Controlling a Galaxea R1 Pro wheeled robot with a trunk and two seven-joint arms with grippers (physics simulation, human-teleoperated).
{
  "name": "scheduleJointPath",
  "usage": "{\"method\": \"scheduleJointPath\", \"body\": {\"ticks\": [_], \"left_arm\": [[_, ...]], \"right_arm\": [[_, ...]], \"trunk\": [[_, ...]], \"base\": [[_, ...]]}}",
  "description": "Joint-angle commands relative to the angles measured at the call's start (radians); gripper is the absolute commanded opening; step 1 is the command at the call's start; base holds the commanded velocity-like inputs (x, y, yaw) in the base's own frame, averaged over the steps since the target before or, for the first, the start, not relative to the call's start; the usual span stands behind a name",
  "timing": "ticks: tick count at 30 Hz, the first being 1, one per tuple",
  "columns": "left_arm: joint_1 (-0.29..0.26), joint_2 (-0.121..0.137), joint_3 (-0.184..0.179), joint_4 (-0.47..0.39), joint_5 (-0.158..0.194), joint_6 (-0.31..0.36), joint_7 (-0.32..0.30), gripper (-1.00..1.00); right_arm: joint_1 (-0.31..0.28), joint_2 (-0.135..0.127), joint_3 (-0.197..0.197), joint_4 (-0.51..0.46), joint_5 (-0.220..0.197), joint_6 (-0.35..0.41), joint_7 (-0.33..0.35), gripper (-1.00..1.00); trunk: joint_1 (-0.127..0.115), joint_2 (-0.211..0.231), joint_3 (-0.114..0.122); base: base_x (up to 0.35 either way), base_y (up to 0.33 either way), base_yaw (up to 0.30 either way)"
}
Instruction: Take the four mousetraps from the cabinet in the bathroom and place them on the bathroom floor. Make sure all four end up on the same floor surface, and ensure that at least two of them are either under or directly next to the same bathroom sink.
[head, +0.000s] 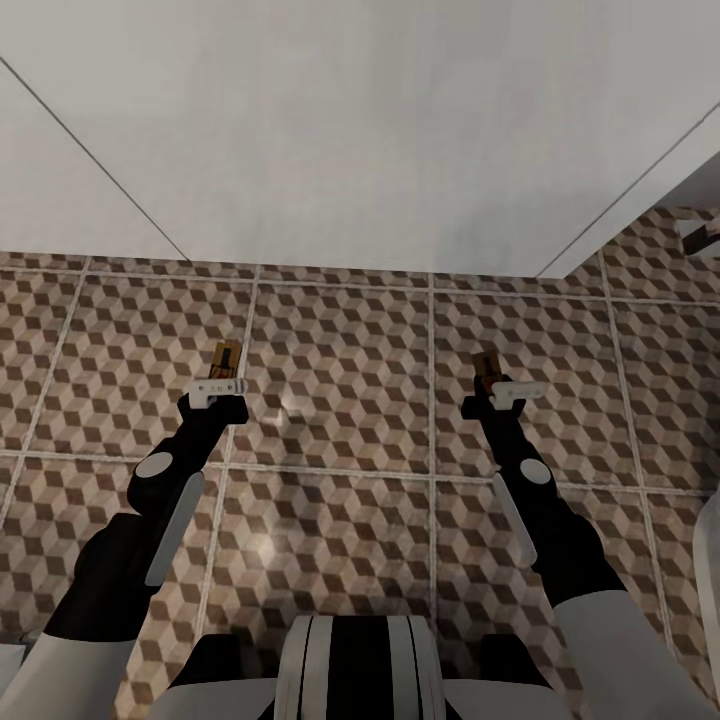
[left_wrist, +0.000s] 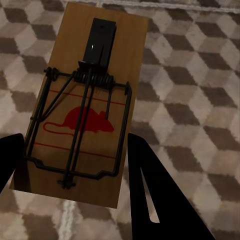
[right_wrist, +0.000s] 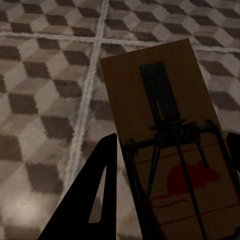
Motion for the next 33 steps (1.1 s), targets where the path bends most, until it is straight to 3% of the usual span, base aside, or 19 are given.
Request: {"method": "scheduleJointPath", "body": {"ticks": [1,33], "left_arm": [[-0.001,0.001,-0.003,-0.001,0.007,0.004,0.011,-1.00],[-0.001,0.003,-0.004,0.000,0.007,0.004,0.011,-1.00]], "right_arm": [[0.000,-0.001,0.004,0.000,-0.007,-0.002,-0.004,-1.00],[0.000,-0.001,0.008,-0.022,-0.007,0.004,-0.008,-1.00]], "trunk": [[0.000,0.000,0.000],[0.000,0.000,0.000]], "base": [[0.000,0.000,0.000],[0.000,0.000,0.000]]}}
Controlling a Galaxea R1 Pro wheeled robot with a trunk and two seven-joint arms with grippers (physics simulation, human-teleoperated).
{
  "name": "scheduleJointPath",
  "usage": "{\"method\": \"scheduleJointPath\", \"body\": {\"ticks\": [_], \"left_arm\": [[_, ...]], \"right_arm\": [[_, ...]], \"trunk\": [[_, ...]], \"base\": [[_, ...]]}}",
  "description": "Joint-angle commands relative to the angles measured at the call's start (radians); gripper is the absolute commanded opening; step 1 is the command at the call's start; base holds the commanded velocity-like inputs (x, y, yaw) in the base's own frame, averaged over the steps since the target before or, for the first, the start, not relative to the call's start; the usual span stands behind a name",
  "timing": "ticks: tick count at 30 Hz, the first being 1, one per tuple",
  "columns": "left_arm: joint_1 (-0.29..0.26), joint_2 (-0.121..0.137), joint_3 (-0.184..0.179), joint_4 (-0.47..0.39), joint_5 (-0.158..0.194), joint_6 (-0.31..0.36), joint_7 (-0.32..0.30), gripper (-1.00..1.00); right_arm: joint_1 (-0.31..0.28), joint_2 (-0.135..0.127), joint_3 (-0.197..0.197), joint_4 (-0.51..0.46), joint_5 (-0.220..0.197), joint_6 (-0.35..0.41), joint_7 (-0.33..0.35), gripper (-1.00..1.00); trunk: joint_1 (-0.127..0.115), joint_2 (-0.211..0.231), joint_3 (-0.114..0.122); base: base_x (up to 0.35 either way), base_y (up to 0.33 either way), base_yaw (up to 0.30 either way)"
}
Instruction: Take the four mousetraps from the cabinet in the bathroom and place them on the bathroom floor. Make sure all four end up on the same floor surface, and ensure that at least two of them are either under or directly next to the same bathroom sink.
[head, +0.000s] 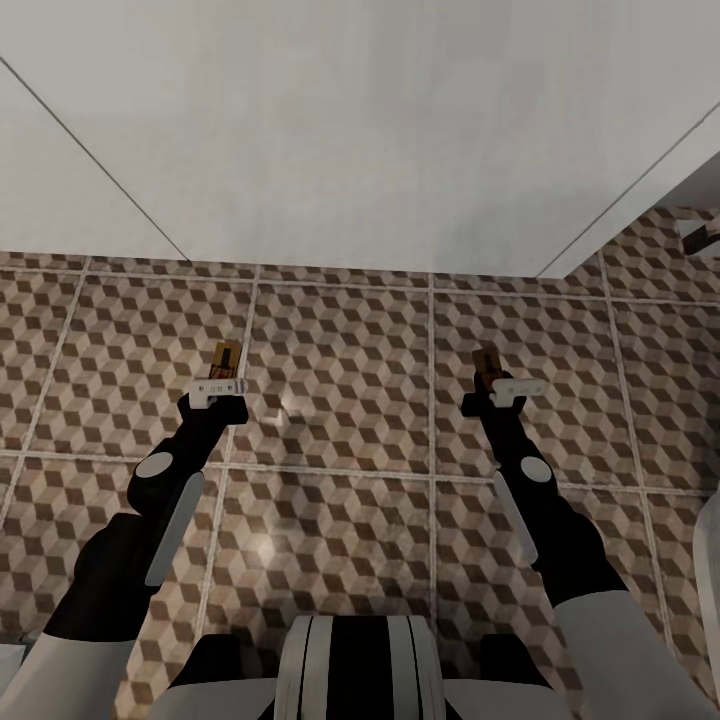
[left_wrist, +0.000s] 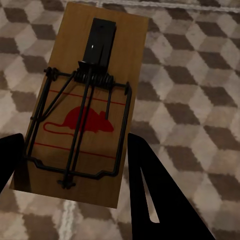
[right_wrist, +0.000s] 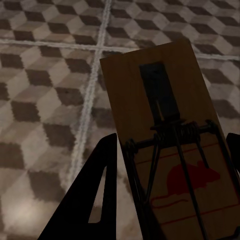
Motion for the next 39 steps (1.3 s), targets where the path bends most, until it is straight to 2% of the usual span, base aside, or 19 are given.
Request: {"method": "scheduleJointPath", "body": {"ticks": [1,39], "left_arm": [[0.000,0.001,-0.003,-0.001,0.007,0.004,0.011,-1.00],[0.000,0.001,-0.003,-0.002,0.007,0.005,0.012,-1.00]], "right_arm": [[0.000,-0.001,0.004,0.000,-0.007,-0.004,-0.005,-1.00],[0.000,-0.002,0.005,0.001,-0.007,-0.010,-0.003,-1.00]], "trunk": [[0.000,0.000,0.000],[0.009,-0.005,0.000]], "base": [[0.000,0.000,0.000],[0.000,0.000,0.000]]}}
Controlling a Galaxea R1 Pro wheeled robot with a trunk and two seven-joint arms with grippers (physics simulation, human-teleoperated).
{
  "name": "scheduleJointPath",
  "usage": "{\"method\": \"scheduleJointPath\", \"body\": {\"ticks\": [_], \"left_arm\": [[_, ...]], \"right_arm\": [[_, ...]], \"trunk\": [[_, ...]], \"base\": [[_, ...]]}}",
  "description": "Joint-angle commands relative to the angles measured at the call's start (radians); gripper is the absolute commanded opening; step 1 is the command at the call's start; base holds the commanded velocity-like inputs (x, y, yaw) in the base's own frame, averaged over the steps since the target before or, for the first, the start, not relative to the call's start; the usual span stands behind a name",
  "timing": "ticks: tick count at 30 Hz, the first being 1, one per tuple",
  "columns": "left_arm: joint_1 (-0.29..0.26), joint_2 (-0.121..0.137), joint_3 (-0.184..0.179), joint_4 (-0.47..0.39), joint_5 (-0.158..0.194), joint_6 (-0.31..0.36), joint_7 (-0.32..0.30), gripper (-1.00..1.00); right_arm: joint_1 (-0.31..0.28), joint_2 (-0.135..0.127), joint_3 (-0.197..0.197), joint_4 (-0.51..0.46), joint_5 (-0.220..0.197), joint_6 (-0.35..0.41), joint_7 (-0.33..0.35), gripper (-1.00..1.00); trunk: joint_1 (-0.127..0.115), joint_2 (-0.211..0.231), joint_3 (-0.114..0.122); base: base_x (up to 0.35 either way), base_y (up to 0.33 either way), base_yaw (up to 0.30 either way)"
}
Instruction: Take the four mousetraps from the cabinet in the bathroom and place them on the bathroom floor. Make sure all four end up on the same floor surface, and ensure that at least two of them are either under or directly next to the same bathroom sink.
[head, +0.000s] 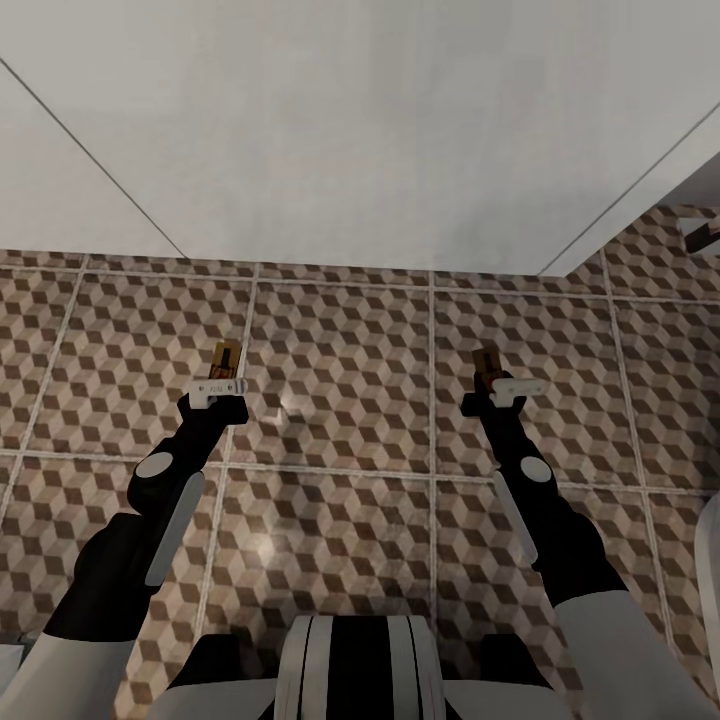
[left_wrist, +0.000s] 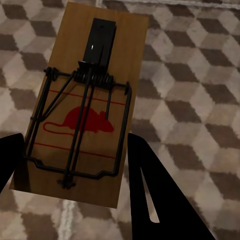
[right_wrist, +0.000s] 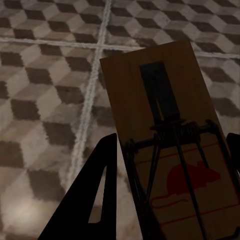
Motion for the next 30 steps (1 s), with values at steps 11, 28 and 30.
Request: {"method": "scheduleJointPath", "body": {"ticks": [11,28,30], "left_arm": [[0.000,0.001,-0.003,-0.001,0.007,0.004,0.011,-1.00],[0.000,0.001,-0.003,-0.002,0.007,0.004,0.011,-1.00],[0.000,0.001,-0.004,-0.002,0.007,0.004,0.011,-1.00]], "right_arm": [[0.000,-0.002,0.004,0.000,-0.007,-0.004,-0.004,-1.00],[0.000,-0.002,0.004,0.000,-0.007,-0.004,-0.004,-1.00],[0.000,-0.002,0.004,0.000,-0.007,-0.004,-0.004,-1.00]], "trunk": [[0.005,-0.003,0.000],[0.012,-0.007,0.000],[0.013,-0.007,0.000]], "base": [[0.000,0.000,0.000],[0.000,0.000,0.000],[0.000,0.000,0.000]]}}
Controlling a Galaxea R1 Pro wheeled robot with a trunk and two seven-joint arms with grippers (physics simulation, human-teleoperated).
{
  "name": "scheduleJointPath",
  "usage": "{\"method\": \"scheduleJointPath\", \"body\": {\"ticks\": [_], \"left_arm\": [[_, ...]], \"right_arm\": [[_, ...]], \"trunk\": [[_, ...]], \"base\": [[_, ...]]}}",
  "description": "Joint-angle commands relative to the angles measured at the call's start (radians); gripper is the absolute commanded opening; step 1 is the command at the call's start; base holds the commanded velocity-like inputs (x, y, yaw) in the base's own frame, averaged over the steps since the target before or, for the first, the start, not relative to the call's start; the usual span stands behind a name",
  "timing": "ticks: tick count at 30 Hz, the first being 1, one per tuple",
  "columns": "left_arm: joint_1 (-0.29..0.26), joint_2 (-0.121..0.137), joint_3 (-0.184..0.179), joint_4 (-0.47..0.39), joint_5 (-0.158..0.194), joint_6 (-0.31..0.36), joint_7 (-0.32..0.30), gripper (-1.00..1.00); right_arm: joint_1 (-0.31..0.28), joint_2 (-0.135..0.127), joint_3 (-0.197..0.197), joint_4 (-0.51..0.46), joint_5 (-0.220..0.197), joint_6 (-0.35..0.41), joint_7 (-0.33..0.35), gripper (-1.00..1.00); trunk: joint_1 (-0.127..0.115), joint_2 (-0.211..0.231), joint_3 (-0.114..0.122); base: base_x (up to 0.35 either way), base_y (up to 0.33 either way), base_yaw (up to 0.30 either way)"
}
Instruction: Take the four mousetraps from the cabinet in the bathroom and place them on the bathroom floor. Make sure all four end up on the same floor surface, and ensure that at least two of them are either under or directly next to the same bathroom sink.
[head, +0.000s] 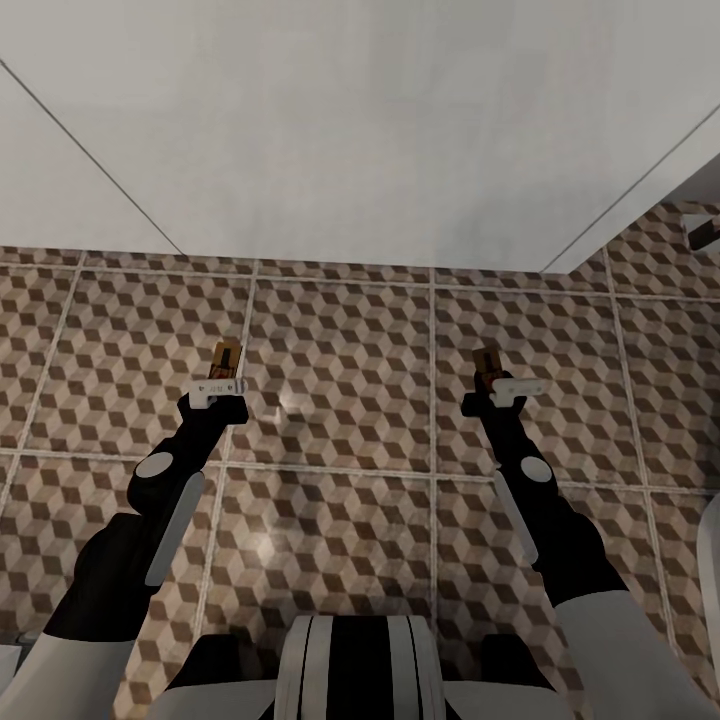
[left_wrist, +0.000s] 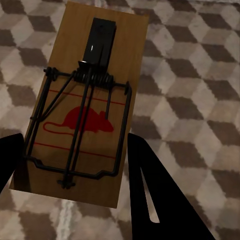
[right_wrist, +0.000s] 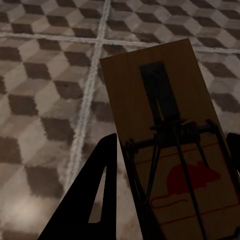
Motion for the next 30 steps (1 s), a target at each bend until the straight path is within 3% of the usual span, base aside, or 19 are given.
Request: {"method": "scheduleJointPath", "body": {"ticks": [1,30], "left_arm": [[0.000,0.001,-0.003,-0.001,0.007,0.004,0.011,-1.00],[0.000,0.001,-0.004,-0.001,0.007,0.005,0.011,-1.00]], "right_arm": [[0.000,-0.001,0.004,0.000,-0.007,-0.004,-0.004,-1.00],[0.000,-0.001,0.002,-0.001,-0.007,-0.004,-0.003,-1.00]], "trunk": [[0.000,0.000,0.000],[0.013,-0.007,0.000]], "base": [[0.000,0.000,0.000],[0.000,0.000,0.000]]}}
